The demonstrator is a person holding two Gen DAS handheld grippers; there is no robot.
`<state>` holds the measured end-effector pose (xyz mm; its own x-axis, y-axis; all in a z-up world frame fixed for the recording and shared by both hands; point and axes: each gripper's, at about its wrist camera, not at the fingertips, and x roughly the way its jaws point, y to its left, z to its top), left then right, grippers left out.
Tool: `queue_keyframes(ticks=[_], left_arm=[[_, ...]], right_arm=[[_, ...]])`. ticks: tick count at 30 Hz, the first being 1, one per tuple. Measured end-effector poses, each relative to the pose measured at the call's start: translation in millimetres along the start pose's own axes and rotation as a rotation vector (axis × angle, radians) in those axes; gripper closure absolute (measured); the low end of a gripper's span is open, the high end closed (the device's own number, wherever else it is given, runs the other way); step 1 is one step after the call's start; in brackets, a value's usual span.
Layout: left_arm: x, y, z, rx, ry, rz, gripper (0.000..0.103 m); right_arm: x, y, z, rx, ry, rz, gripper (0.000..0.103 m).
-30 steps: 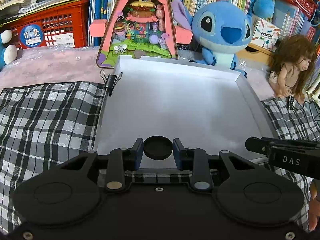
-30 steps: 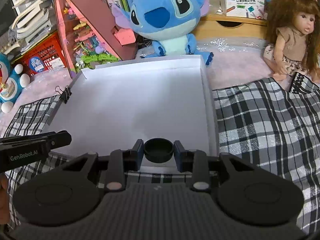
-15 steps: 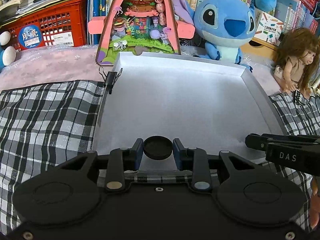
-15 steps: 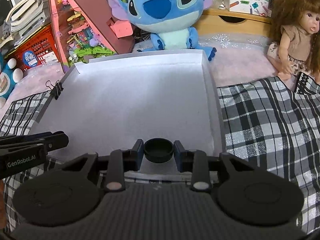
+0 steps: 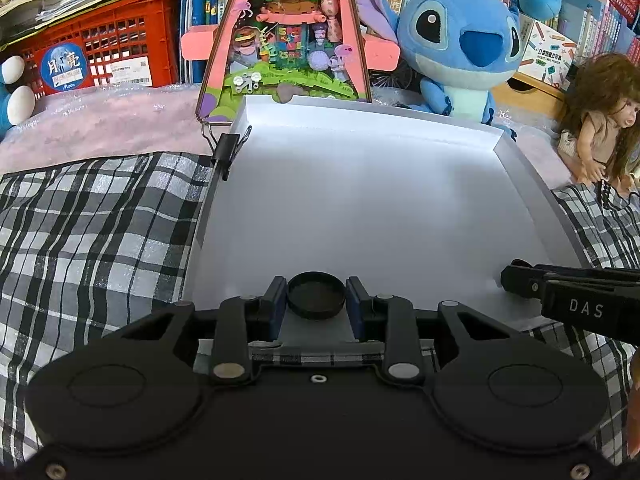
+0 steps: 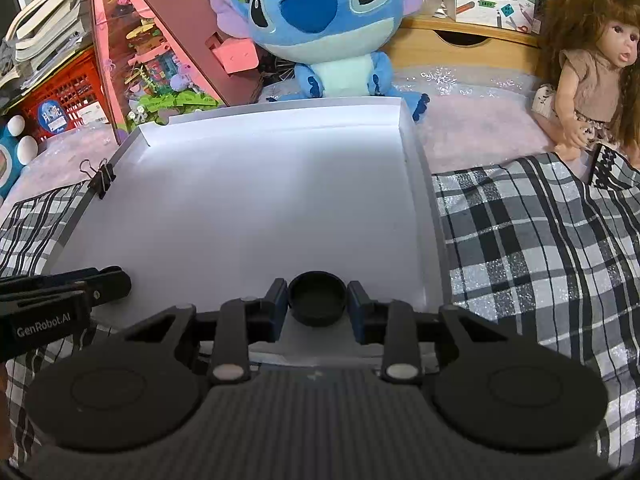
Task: Organize rigid objects
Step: 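Lower both black lids into the white box and open both tools, then withdraw both open tools from the box back toward the bedspread items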
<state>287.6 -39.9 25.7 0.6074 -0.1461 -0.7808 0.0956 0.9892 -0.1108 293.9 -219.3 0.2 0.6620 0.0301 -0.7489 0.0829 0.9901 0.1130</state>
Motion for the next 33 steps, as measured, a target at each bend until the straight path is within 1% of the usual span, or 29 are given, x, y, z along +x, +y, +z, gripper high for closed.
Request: queue_keyframes(ticks=[4,12,14,16,18,20,21,23,27,31,33], left_arm=[[1,0,-1,-0.002,-0.013,0.0,0.073],[0,-1,-3,0.006,-0.034,0.005,0.072],[-2,0,-3,-0.002,-0.035,-0.001,0.066],[-4,1,-3,-0.012,-0.041,-0.002,0.061],[-8,3,-3,-0.015,-0.045,-0.001,0.057],[-13,5,-3,-0.019,-0.047,-0.001,0.048],[-15,7,-3,-0.022,-0.052,0.0,0.046],[-21,10,-5,-0.028,-0.061,0.005,0.039],[-34,15,-9,-0.03,-0.088,0.006,0.033],[-50,16,-14,-0.013,-0.125,-0.003,0.027],[-57,16,-17,-0.005,-0.141,-0.005,0.026]], right_arm=[[1,1,-1,-0.01,-0.007,-0.004,0.066],[2,7,-4,-0.046,-0.026,-0.018,0.063],[2,7,-4,-0.049,-0.032,-0.02,0.062],[1,7,-5,-0.048,-0.039,-0.018,0.048],[0,7,-6,-0.04,-0.045,-0.008,0.045],[-2,6,-7,-0.033,-0.051,-0.003,0.04],[-3,6,-7,-0.03,-0.055,0.0,0.039],[-8,5,-8,-0.028,-0.067,0.011,0.038],[-21,4,-12,-0.036,-0.106,0.022,0.029],[-37,3,-18,-0.05,-0.154,0.015,0.026],[-43,1,-21,-0.051,-0.172,0.02,0.022]])
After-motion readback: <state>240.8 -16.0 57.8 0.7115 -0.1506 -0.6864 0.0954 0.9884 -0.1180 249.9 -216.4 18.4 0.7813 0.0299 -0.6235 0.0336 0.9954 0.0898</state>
